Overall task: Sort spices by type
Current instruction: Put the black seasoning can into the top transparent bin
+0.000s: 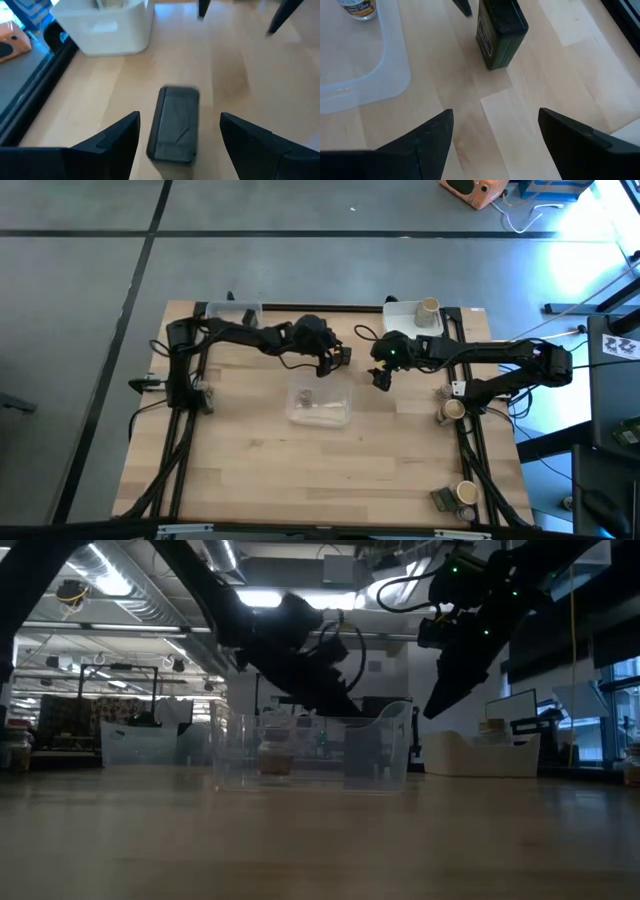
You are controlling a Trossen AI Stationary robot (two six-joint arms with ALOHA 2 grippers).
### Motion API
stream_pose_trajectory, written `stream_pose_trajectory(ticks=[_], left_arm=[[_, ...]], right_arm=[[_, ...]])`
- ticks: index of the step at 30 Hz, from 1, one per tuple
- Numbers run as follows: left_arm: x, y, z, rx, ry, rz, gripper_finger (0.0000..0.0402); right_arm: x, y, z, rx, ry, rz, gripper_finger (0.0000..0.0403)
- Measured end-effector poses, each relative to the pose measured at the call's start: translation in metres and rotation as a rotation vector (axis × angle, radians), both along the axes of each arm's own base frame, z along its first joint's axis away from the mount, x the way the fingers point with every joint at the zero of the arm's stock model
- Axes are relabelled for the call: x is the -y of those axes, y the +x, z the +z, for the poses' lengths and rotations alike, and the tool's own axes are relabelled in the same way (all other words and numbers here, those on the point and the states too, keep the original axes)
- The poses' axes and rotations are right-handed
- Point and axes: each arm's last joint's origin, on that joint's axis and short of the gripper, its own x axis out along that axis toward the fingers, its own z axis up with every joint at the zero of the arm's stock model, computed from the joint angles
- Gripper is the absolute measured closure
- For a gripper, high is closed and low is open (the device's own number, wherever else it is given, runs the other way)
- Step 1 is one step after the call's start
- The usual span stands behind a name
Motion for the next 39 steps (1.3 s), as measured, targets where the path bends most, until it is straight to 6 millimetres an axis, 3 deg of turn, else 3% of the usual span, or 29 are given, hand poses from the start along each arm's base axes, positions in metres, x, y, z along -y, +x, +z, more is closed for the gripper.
stream_pose_trajectory(ticks=[7,18,21,24,29,35,39], left_arm=[[-0.008,0.001,-0.02,-0.033,-0.016,0.019,0.016],[-0.006,0.001,-0.021,-0.042,0.013,-0.011,0.0278],[-0.004,0.001,-0.018,-0.048,0.019,-0.019,0.0288],[-0.001,0.0,-0.006,-0.026,0.017,0.0,0.0288],[0.008,-0.011,0.03,-0.031,0.073,0.084,0.0274],[0.017,-0.036,0.077,-0.062,0.149,0.165,0.0287],[0.017,-0.058,0.096,-0.077,0.185,0.253,0.0283]], right_arm=[[0.0,0.0,0.0,0.001,0.001,0.0,0.0111],[0.0,0.001,0.0,0.008,0.0,0.0,0.0111],[0.0,0.001,0.0,0.008,0.001,-0.001,0.0111],[0.0,0.0,0.0,0.006,0.003,-0.002,0.0111],[0.0,0.0,0.0,0.005,0.005,-0.003,0.0111],[0.0,0.001,0.001,0.016,-0.001,-0.001,0.0111],[0.0,0.002,0.001,0.019,-0.004,0.001,0.0111]])
